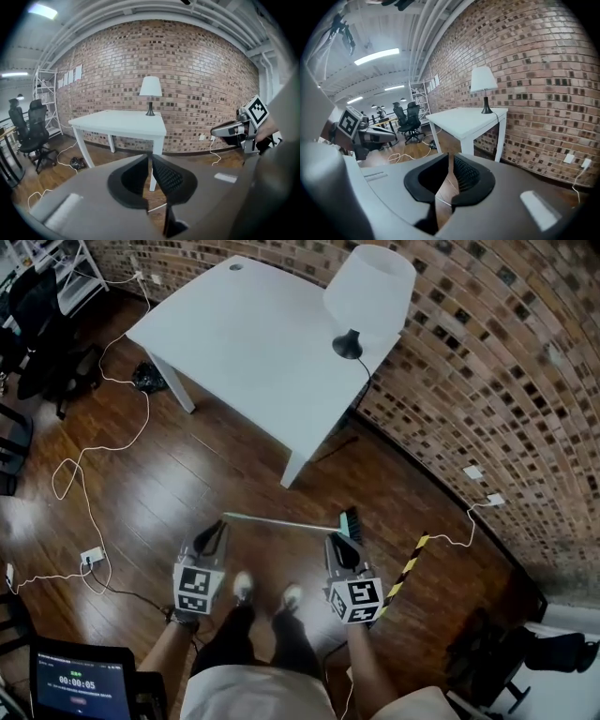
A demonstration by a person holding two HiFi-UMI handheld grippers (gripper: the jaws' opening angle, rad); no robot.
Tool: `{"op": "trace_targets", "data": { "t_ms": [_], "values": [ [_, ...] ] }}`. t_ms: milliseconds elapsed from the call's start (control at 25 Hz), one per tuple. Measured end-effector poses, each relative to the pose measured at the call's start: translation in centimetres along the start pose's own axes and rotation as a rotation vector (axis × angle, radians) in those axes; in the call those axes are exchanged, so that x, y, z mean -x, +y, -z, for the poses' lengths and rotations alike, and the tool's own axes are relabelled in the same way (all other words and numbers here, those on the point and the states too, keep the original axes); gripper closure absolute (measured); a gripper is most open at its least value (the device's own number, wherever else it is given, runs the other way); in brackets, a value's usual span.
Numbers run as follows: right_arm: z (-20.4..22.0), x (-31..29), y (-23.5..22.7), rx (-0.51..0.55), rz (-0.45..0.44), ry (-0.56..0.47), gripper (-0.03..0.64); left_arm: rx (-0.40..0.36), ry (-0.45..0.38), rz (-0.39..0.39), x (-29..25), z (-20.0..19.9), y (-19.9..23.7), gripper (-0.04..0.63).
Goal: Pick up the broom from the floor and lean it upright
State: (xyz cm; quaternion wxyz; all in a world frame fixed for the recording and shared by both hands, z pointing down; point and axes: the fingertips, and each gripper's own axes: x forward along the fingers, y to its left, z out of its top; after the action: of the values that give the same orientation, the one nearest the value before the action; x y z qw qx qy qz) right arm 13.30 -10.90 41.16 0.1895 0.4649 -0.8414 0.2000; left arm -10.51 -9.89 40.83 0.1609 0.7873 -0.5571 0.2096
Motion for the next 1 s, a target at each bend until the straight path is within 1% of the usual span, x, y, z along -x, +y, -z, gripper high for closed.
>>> {"op": "trace_targets", "data": {
  "t_ms": [160, 280, 480, 560, 680, 800, 880, 1000],
  "values": [
    [2.7, -4.9, 0.5, 0.034, -0.033, 0.065, 0.569, 0.007, 0.073, -0.015, -2.2, 4.3, 2.8, 0.571],
    [4.7, -9.2, 1.4, 0.071, -0.055, 0.090, 0.569, 0.010, 0.106, -0.027, -3.6, 7.5, 5.5, 0.571],
    [10.0, -16.0, 3.7, 0.231, -0.137, 0.174, 0.551, 0.018, 0.184, -0.051, -5.8, 13.6, 8.4, 0.571],
    [12.5, -18.4, 4.6, 0.264, -0.175, 0.210, 0.548, 0.026, 0.212, -0.051, -6.9, 16.0, 9.2, 0.571],
    [16.1, -21.2, 5.6, 0.285, -0.216, 0.247, 0.546, 0.059, 0.243, -0.039, -8.4, 19.5, 9.6, 0.572],
    [19.7, -23.5, 6.3, 0.282, -0.246, 0.279, 0.546, 0.094, 0.262, -0.021, -10.2, 22.8, 9.4, 0.572],
    [21.8, -24.6, 6.3, 0.273, -0.251, 0.296, 0.546, 0.126, 0.272, -0.015, -11.4, 25.0, 9.2, 0.572],
    [24.4, -26.1, 5.9, 0.258, -0.232, 0.300, 0.546, 0.171, 0.280, -0.014, -12.9, 28.1, 9.2, 0.572]
  ]
}}
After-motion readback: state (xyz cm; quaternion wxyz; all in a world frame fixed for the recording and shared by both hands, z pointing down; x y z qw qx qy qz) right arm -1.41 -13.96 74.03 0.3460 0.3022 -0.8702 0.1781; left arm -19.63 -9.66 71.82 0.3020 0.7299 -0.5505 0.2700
